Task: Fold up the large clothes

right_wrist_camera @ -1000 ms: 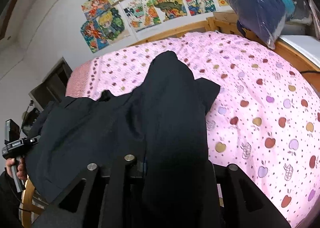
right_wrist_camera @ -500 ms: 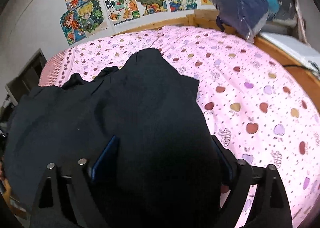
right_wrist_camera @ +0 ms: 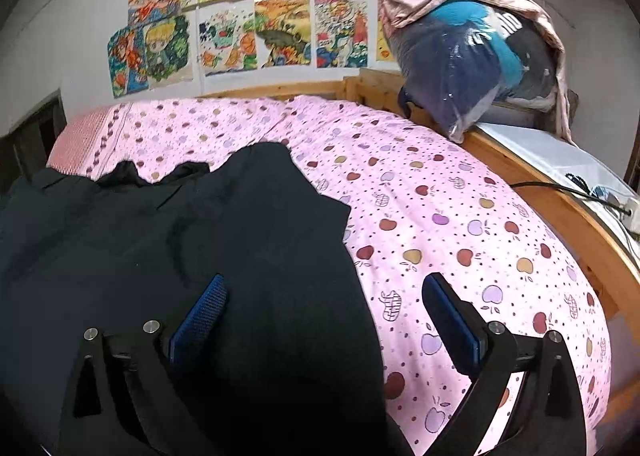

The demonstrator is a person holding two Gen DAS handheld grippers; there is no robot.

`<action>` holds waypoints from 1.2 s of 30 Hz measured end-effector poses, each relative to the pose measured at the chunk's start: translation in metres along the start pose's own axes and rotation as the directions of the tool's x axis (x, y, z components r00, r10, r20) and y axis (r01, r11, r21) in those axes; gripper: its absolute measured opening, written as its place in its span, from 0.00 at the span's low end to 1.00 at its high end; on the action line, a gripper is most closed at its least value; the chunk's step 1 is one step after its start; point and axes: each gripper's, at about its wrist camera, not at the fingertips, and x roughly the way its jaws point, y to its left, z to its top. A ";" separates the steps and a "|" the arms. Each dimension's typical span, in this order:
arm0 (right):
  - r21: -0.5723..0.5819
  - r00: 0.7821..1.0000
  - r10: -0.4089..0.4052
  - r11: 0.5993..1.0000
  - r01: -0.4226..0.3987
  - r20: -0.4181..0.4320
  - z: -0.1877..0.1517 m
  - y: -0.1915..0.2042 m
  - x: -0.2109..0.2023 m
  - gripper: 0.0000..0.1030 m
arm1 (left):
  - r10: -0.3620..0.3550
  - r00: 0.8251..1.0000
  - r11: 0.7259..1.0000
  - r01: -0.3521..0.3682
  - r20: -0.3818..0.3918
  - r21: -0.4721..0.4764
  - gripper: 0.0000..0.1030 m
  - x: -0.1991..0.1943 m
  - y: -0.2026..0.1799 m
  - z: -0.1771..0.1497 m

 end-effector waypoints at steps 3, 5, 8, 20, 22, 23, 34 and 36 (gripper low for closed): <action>0.032 1.000 -0.004 0.999 0.003 0.026 -0.001 -0.009 -0.008 0.95 | 0.019 0.998 1.000 -0.019 0.057 0.006 1.00 -0.011 -0.001 -0.001; 0.046 0.999 0.003 0.999 -0.005 0.044 -0.002 -0.012 -0.012 0.96 | 0.028 0.996 0.999 -0.029 0.087 0.014 1.00 -0.020 -0.004 -0.001; 0.055 0.997 0.010 0.998 -0.014 0.072 -0.004 -0.011 -0.020 0.98 | 0.024 0.994 0.999 -0.027 0.106 0.021 1.00 -0.030 -0.009 -0.002; 0.004 0.984 0.090 0.996 -0.092 0.155 -0.009 0.006 -0.063 0.98 | 0.007 0.983 0.998 -0.019 0.184 0.068 1.00 -0.074 -0.039 -0.013; 0.006 0.981 0.104 0.994 -0.106 0.164 -0.010 0.007 -0.069 0.98 | 0.008 0.981 0.996 -0.024 0.196 0.080 1.00 -0.081 -0.044 -0.016; 0.009 0.979 0.113 0.993 -0.116 0.170 -0.011 0.008 -0.074 0.98 | 0.008 0.979 0.996 -0.027 0.202 0.088 1.00 -0.084 -0.047 -0.018; -0.005 0.960 0.179 0.983 -0.183 0.214 -0.020 0.016 -0.118 0.98 | -0.038 0.968 0.986 -0.003 0.247 0.165 1.00 -0.126 -0.071 -0.036; -0.015 0.955 0.189 0.981 -0.191 0.229 -0.022 0.018 -0.127 0.98 | -0.037 0.966 0.984 -0.010 0.257 0.177 1.00 -0.133 -0.076 -0.040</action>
